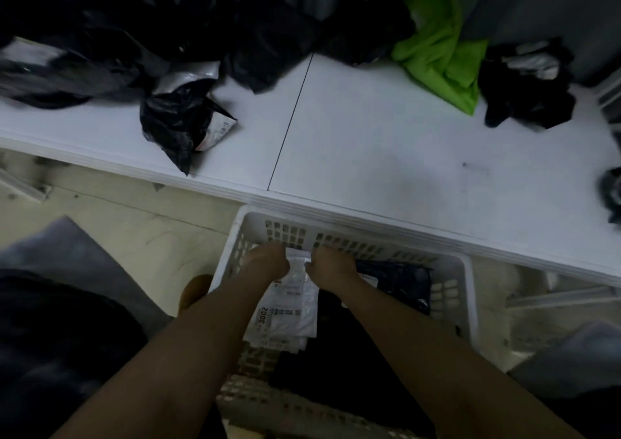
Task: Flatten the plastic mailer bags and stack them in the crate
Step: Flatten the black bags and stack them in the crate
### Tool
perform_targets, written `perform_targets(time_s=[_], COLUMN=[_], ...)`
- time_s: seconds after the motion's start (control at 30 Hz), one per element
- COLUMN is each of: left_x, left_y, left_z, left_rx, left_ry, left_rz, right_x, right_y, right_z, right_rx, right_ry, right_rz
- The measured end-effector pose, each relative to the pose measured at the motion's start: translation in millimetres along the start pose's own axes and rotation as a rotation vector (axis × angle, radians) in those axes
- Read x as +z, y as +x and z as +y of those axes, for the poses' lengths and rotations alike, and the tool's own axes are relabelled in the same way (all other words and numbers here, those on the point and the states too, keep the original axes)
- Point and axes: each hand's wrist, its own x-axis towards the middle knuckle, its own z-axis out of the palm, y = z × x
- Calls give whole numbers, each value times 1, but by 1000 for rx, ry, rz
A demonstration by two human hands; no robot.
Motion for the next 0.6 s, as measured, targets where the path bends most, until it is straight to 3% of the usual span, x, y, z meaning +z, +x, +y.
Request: perform_targets(time_s=[0.2, 0.6], left_x=[-52, -178], left_y=[-49, -106], left_z=[16, -18], left_rx=[-1, 54], left_ry=[173, -19], left_rz=[99, 818], right_x=[-56, -160], right_y=[-45, -57], right_z=[-37, -132], right_rx=[-101, -262], right_ry=[-194, -102], right_rz=[107, 449])
